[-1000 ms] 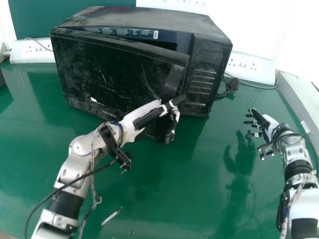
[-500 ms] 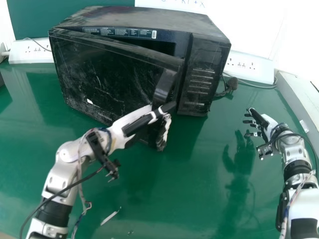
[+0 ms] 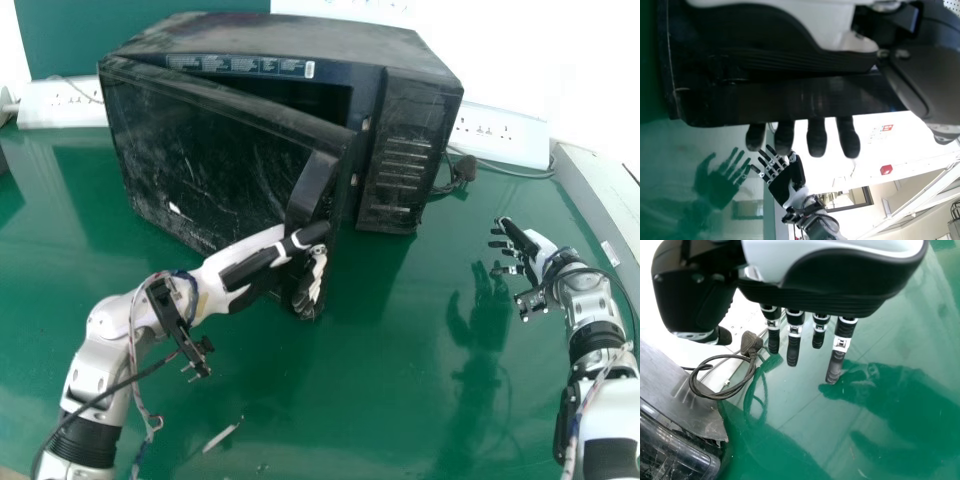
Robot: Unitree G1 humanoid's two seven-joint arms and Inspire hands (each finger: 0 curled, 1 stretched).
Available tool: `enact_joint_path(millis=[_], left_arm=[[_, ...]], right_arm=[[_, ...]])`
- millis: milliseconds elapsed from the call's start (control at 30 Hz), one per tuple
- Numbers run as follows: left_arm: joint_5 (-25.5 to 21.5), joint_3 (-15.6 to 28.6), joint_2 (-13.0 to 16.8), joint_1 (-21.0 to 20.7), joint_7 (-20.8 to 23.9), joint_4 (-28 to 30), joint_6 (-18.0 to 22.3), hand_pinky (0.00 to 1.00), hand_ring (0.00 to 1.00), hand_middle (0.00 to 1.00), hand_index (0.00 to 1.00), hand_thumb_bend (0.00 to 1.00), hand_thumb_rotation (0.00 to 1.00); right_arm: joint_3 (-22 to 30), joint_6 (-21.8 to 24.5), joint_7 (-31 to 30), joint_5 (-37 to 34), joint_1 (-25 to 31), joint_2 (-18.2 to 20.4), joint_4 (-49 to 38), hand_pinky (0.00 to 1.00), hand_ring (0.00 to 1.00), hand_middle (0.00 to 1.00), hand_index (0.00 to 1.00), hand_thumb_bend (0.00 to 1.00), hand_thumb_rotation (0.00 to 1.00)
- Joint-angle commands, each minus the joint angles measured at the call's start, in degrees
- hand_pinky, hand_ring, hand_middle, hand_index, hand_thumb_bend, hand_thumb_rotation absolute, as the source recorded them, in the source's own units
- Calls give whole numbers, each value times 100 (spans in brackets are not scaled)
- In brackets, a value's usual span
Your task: Open the door of oven
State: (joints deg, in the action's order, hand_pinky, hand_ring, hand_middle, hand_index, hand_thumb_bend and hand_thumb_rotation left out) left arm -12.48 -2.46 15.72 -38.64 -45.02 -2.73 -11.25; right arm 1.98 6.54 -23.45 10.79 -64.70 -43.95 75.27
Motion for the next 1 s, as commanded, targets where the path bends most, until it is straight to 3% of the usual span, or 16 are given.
enact_joint_path(millis=[0, 100, 167, 267, 467, 600, 733, 867, 967], left_arm=[[-348, 364, 41, -77, 207, 402, 62, 4, 7, 12, 15, 69, 41], [-418, 399, 106, 21, 158, 513, -23, 5, 8, 12, 15, 69, 42], [-497, 429, 126, 90, 145, 593, -82, 5, 8, 13, 16, 70, 43], [-748, 517, 134, 172, 43, 655, -218, 4, 8, 13, 16, 68, 37], [-821, 594, 321, 371, 56, 865, -371, 3, 7, 12, 15, 72, 36], [-1043, 722, 417, 487, 51, 1047, -582, 0, 5, 10, 15, 68, 29], [-1109, 803, 513, 570, 7, 1166, -495, 0, 4, 9, 14, 64, 31], [-1361, 978, 636, 632, 69, 1333, -809, 0, 4, 8, 14, 67, 29], [-1657, 1132, 631, 678, 135, 1493, -1119, 0, 3, 8, 15, 66, 22]], right_arm=[[-43, 336, -144, 84, 332, 71, 244, 81, 83, 87, 91, 55, 57], [42, 239, -114, 7, 374, 76, 236, 76, 79, 84, 92, 52, 51], [44, 213, -195, 9, 382, 64, 239, 75, 80, 86, 92, 55, 53], [28, 244, -194, 27, 363, 73, 238, 77, 82, 87, 92, 52, 53], [-71, 148, -154, 108, 369, 70, 223, 68, 78, 86, 92, 54, 53], [-105, 195, 34, 120, 356, 88, 224, 65, 76, 84, 91, 51, 54], [-137, 149, 29, 142, 363, 93, 223, 70, 79, 85, 90, 51, 56], [-31, 200, 48, 54, 365, 100, 238, 69, 77, 84, 92, 51, 55], [-10, 186, 11, 46, 372, 93, 238, 71, 77, 83, 94, 50, 54]])
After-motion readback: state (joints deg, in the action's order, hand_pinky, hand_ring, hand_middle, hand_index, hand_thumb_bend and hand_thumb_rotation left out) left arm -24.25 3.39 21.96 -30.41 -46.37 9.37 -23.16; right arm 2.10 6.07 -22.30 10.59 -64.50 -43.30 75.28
